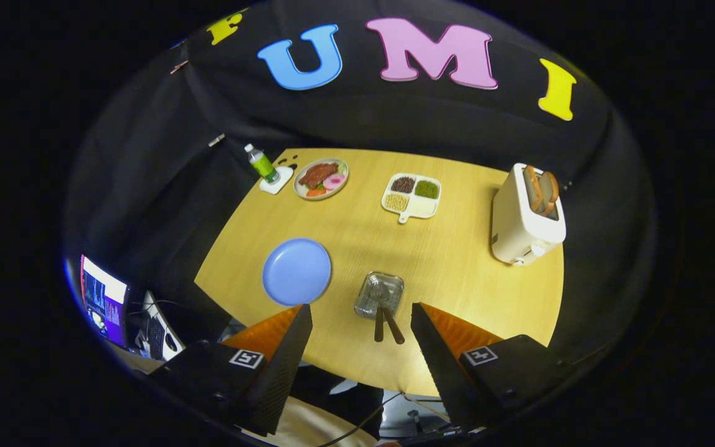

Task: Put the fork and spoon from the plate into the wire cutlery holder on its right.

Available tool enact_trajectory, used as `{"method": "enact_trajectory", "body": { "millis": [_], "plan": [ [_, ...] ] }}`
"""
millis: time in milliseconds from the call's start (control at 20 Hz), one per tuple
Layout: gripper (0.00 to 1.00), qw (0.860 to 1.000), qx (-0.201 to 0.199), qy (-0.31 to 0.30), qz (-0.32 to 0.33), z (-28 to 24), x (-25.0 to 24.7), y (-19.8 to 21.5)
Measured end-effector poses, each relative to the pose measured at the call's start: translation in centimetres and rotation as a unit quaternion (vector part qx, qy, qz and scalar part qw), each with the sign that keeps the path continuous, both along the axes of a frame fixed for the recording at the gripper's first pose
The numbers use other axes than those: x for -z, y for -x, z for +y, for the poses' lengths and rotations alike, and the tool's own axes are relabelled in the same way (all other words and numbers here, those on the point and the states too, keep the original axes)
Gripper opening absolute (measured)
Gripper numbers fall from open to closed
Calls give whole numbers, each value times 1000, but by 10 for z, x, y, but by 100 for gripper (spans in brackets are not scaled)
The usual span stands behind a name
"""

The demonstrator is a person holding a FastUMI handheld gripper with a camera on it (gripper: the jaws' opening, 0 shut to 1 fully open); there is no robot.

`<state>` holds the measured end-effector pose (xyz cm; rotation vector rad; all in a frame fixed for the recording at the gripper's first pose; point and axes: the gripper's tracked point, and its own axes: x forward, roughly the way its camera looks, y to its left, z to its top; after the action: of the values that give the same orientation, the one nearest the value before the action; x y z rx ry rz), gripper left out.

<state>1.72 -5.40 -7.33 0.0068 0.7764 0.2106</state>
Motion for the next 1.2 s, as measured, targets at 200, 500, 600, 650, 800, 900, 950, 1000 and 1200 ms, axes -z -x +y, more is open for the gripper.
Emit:
{"method": "enact_trajectory", "body": {
  "millis": [200,500,600,650,800,900,950,1000,1200],
  "plan": [
    [99,992,26,-9,-122,8,-52,-3],
    [100,952,101,6,-290,-7,-128,1],
    [99,936,116,10,-333,-9,-147,5],
    [99,929,121,12,-348,-10,-154,7],
    [99,911,137,14,-389,-10,-165,12],
    [99,906,144,15,-398,-13,-162,12],
    [99,907,143,12,-397,-11,-159,13],
    [99,908,142,10,-393,-11,-156,12],
    [99,914,139,12,-380,-13,-147,9]
  ]
}}
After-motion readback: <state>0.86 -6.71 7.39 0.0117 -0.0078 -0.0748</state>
